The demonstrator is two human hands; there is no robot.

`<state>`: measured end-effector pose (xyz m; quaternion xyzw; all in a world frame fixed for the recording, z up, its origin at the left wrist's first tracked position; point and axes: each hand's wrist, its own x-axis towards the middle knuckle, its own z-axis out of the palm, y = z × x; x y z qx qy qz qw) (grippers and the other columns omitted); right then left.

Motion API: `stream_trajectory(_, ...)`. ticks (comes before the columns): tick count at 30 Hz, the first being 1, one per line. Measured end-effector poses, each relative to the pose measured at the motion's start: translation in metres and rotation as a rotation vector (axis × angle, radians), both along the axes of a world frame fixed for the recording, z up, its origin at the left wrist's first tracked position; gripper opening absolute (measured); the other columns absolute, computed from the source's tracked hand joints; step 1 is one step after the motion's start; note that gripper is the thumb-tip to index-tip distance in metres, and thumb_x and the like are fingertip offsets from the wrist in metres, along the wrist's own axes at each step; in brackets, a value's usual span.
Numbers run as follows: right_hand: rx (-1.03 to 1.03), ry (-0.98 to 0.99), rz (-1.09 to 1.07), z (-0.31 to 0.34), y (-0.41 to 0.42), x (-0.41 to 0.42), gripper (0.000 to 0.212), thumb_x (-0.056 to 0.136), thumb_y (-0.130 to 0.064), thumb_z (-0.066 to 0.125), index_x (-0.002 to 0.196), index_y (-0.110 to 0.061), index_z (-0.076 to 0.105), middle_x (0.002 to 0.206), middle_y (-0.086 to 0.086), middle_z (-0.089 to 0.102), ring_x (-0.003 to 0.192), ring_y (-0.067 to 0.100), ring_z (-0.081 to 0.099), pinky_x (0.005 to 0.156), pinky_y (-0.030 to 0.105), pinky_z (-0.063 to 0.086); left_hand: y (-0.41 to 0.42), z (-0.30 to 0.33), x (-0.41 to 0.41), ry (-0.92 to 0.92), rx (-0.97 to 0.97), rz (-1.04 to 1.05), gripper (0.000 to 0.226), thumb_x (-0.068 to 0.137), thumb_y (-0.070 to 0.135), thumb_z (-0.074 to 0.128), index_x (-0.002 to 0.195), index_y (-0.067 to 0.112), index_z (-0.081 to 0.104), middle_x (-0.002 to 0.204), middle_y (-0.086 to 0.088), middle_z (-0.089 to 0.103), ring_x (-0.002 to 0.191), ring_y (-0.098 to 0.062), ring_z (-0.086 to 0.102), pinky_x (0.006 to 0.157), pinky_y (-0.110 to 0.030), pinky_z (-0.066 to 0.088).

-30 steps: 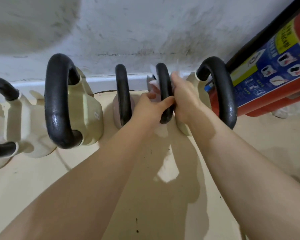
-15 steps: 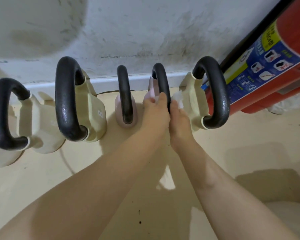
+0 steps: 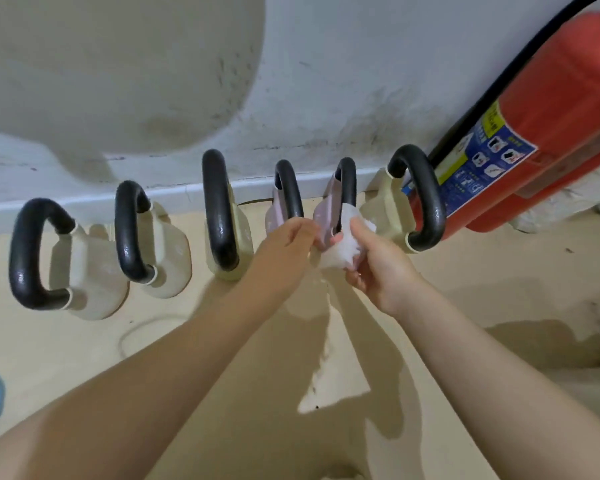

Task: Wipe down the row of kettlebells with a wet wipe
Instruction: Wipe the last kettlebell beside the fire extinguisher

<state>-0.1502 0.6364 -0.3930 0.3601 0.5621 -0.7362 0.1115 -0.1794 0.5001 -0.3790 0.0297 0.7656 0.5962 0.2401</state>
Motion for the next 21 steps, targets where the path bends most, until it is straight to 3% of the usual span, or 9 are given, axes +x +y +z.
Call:
stream_trajectory(3, 0.182, 0.033, 0.108, 0.026, -0.016, 0.007, 0.046, 0.095, -0.047, 0.038, 0.110, -0.012, 0.063, 0.093, 0.000, 0.071, 0.080, 0.013, 0.064, 0.069, 0.023, 0.049, -0.019, 0.028, 0.001, -0.032, 0.018, -0.208, 0.028, 0.092, 0.046, 0.040, 0.095, 0.026, 0.060, 0.098, -0.002, 0.067, 0.089, -0.017, 0.063, 0.084, -0.033, 0.049)
stream_trajectory(5, 0.279, 0.060, 0.105, 0.044, -0.022, 0.012, 0.045, 0.095, -0.045, 0.039, 0.112, -0.011, 0.063, 0.100, 0.004, 0.072, 0.091, 0.014, 0.067, 0.080, 0.024, 0.049, -0.020, 0.040, -0.001, -0.108, 0.056, -0.236, 0.028, 0.089, 0.046, 0.049, 0.099, 0.023, 0.062, 0.085, 0.006, 0.064, 0.077, -0.010, 0.060, 0.071, -0.024, 0.045)
stream_trajectory(7, 0.360, 0.089, 0.069, 0.056, -0.023, 0.017, 0.039, 0.094, -0.038, 0.045, 0.110, -0.008, 0.064, 0.102, 0.008, 0.071, 0.097, 0.020, 0.066, 0.086, 0.029, 0.047, -0.014, 0.045, 0.000, -0.070, 0.079, -0.222, 0.023, 0.084, 0.038, 0.062, 0.095, 0.017, 0.062, 0.062, 0.017, 0.057, 0.061, -0.001, 0.055, 0.060, -0.013, 0.041)
stream_trajectory(11, 0.375, 0.201, -0.003, 0.060, -0.015, 0.032, 0.021, 0.091, -0.019, 0.051, 0.092, 0.000, 0.060, 0.085, 0.010, 0.064, 0.079, 0.021, 0.060, 0.077, 0.037, 0.048, 0.002, 0.040, 0.010, 0.048, 0.032, -0.274, 0.009, 0.082, 0.020, 0.068, 0.085, 0.018, 0.059, 0.057, 0.009, 0.046, 0.056, -0.006, 0.047, 0.055, -0.011, 0.039)
stream_trajectory(14, 0.261, 0.233, -0.095, 0.049, 0.003, 0.040, 0.023, 0.095, -0.020, 0.047, 0.073, -0.017, 0.050, 0.067, 0.000, 0.055, 0.065, 0.015, 0.054, 0.070, 0.034, 0.044, 0.008, 0.033, 0.016, 0.112, -0.052, -0.306, 0.014, 0.087, 0.021, 0.058, 0.077, 0.011, 0.063, 0.060, 0.006, 0.046, 0.056, -0.007, 0.043, 0.046, -0.007, 0.034)
stream_trajectory(18, -0.163, 0.205, -0.301, 0.029, 0.031, 0.040, 0.022, 0.100, -0.025, 0.037, 0.094, -0.018, 0.058, 0.070, 0.001, 0.069, 0.064, 0.013, 0.067, 0.067, 0.032, 0.056, 0.021, 0.026, 0.014, -0.022, -0.065, -0.206, 0.024, 0.094, 0.025, 0.041, 0.076, 0.018, 0.055, 0.069, 0.003, 0.048, 0.061, -0.011, 0.044, 0.058, -0.022, 0.036)
stream_trajectory(21, -0.291, 0.136, -0.323, 0.017, 0.054, 0.037, 0.038, 0.100, -0.034, 0.032, 0.111, -0.008, 0.057, 0.062, 0.000, 0.072, 0.051, 0.010, 0.067, 0.048, 0.020, 0.053, 0.050, 0.015, 0.011, -0.119, -0.061, -0.110, 0.025, 0.096, 0.023, 0.038, 0.074, 0.021, 0.050, 0.066, -0.002, 0.050, 0.056, -0.012, 0.049, 0.055, -0.021, 0.039)
